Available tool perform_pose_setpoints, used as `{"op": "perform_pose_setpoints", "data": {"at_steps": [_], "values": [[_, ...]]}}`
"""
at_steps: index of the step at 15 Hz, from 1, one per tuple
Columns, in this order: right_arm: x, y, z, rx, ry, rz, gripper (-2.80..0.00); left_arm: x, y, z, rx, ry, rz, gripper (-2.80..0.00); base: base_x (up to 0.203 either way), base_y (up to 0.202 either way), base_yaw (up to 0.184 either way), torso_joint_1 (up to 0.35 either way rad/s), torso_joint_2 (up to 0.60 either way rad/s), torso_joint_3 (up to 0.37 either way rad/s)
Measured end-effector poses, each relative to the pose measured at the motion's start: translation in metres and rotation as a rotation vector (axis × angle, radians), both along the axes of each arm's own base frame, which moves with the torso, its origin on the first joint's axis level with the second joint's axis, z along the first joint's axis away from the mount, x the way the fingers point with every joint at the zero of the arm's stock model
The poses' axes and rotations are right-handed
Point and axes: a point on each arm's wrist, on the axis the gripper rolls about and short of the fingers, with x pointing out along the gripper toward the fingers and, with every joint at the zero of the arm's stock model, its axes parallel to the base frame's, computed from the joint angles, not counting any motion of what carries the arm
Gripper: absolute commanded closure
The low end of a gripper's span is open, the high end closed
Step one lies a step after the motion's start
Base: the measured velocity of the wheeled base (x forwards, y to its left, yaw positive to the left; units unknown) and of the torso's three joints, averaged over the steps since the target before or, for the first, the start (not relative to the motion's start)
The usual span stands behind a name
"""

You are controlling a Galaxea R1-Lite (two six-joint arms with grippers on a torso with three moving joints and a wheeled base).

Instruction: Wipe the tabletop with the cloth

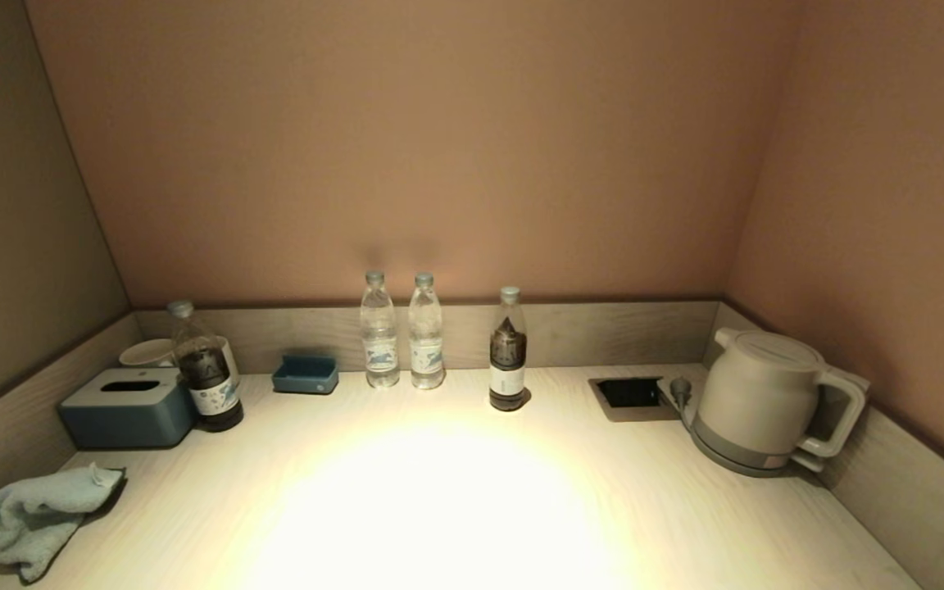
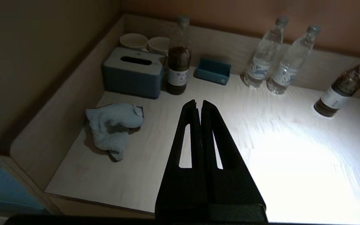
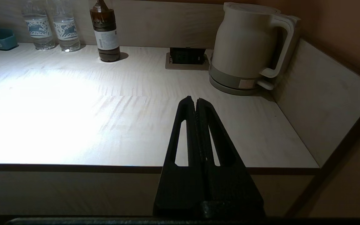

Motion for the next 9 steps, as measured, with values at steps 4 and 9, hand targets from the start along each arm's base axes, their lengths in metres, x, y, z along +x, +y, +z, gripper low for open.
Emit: {"op": "perform_pose_setpoints", "data": {"at_steps": [4,9], "values": [[0.000,0.000,0.000,0.000,-0.001,0.000,0.00,-0.028,-0.009,0.007,0.052,-0.112,0.095,0.00,0.000,0.000,0.000,0.000,0.00,0.000],[0.000,0.000,0.000,0.000,-0.001,0.000,0.00,-0.056,-0.019,0.010,0.126,-0.212,0.198,0.00,0.000,0.000,0.000,0.000,0.00,0.000]]}}
